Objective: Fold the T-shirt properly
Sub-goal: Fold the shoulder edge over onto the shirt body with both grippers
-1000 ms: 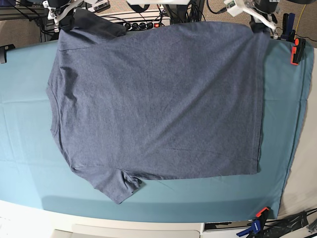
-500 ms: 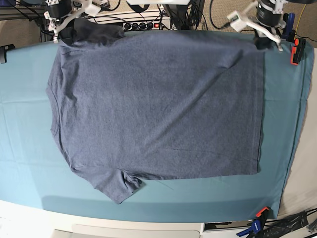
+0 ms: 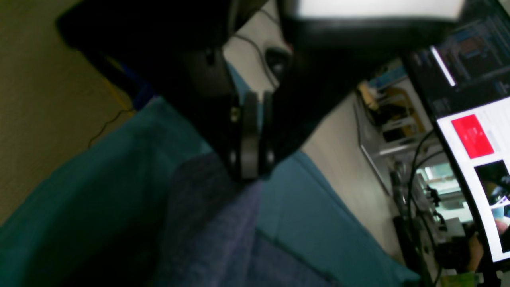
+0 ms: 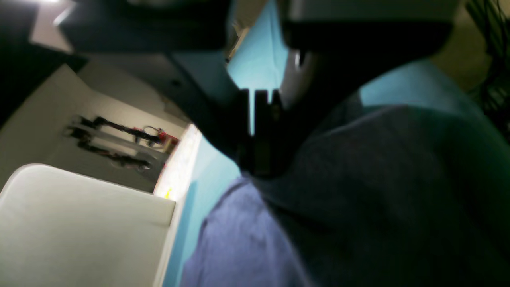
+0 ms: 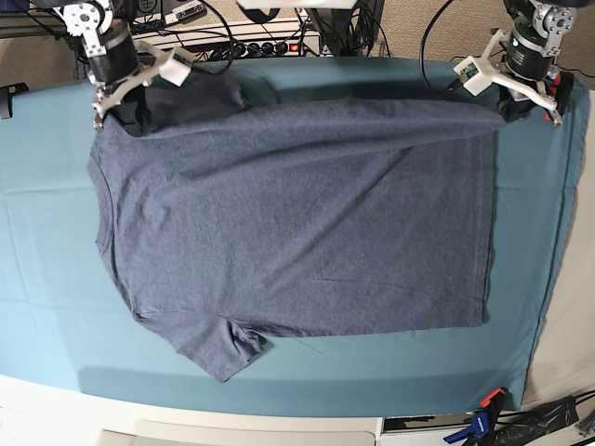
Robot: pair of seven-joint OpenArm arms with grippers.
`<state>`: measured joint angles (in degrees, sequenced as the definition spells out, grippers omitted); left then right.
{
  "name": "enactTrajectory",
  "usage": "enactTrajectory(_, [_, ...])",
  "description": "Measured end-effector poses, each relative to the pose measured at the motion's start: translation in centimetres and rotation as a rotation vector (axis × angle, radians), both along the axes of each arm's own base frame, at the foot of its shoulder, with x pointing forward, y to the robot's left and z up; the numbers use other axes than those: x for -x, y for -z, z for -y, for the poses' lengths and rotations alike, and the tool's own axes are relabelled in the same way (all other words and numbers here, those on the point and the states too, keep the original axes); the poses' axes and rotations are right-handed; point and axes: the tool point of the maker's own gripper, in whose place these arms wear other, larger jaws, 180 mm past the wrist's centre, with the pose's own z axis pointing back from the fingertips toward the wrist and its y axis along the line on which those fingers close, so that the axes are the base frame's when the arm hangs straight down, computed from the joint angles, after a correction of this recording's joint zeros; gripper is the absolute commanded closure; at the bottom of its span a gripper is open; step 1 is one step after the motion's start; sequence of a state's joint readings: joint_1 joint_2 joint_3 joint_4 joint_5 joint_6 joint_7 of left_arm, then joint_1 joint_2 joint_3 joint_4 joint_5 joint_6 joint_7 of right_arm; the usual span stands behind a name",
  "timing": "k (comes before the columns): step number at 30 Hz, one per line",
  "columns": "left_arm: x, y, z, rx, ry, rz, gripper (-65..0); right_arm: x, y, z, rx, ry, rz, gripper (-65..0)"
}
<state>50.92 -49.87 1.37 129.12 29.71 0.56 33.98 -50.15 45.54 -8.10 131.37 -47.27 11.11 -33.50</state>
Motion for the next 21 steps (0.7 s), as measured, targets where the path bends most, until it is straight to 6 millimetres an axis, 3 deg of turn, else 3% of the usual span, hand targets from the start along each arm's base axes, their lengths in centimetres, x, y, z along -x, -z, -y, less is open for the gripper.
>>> enactTrajectory(11, [0.0,0.0,0.2,0.014,0.005,-0.001,0.0,-3.3,-2.0,-0.4,-0.03,-0.009,0.094,0.0])
enactTrajectory(21, [0.0,0.0,0.3,0.016,0.009,-0.002,0.0,-4.5,-3.1,-0.4,-0.028,-0.006,0.141,0.0])
